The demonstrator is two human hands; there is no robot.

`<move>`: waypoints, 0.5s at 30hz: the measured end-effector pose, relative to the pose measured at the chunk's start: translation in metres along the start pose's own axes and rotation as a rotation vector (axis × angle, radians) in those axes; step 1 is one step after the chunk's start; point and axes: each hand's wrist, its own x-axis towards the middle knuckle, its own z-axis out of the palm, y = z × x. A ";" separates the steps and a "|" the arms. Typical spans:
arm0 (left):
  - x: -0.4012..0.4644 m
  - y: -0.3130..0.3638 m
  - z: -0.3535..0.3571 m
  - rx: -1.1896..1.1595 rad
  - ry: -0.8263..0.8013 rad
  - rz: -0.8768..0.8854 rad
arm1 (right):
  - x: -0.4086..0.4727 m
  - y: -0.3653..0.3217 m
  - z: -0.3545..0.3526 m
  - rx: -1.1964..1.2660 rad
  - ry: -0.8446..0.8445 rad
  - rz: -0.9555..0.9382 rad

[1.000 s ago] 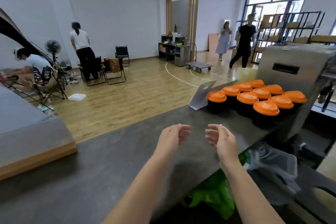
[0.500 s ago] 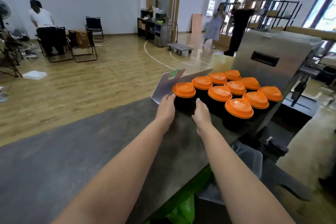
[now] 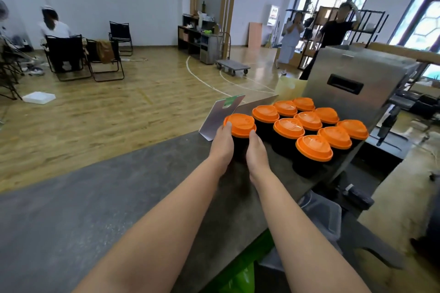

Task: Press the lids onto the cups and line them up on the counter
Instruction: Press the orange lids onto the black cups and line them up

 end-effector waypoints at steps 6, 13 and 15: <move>-0.052 0.011 -0.046 0.001 0.188 0.038 | -0.071 -0.020 0.028 0.002 0.060 -0.058; -0.147 0.017 -0.163 0.121 0.387 0.135 | -0.173 -0.023 0.125 0.065 -0.108 -0.108; -0.174 0.014 -0.205 0.144 0.459 0.167 | -0.209 -0.018 0.159 0.052 -0.201 -0.128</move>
